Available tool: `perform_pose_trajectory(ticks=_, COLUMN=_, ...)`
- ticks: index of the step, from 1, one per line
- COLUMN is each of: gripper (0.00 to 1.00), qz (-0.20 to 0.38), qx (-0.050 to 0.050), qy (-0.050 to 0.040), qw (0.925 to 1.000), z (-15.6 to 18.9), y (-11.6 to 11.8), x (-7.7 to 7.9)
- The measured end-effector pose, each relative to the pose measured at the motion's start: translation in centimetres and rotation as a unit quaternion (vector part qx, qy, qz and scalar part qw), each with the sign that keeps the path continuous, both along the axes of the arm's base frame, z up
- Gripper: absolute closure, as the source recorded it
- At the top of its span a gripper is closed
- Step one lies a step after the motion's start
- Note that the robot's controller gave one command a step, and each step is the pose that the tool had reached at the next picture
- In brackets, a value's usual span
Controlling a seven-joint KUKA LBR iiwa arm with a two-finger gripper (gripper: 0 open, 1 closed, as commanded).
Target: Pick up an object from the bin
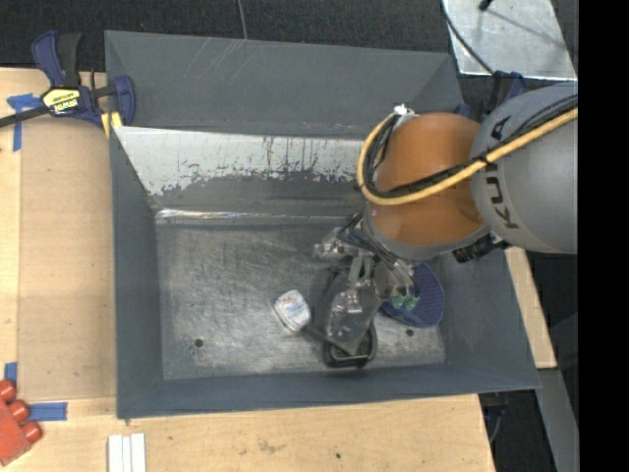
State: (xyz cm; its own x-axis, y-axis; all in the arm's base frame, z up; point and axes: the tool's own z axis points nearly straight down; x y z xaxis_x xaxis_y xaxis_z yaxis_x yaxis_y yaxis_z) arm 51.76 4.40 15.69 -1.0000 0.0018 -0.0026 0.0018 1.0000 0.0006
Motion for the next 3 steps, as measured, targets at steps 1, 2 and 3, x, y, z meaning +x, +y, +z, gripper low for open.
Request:
perform_pose_trajectory(ticks=1, gripper=0.00, qz=0.025, qx=0.005, qy=-0.0009, qw=0.9997, z=-4.6, y=-4.6, x=5.1)
perform_pose_trajectory(ticks=2, gripper=0.00, qz=0.208, qx=0.000, qy=-0.0065, qw=0.9782, z=-4.1, y=-8.1, x=1.1)
perform_pose_trajectory(ticks=3, gripper=0.00, qz=0.286, qx=-0.001, qy=0.0032, qw=0.9583, z=-4.6, y=-7.9, x=2.6)
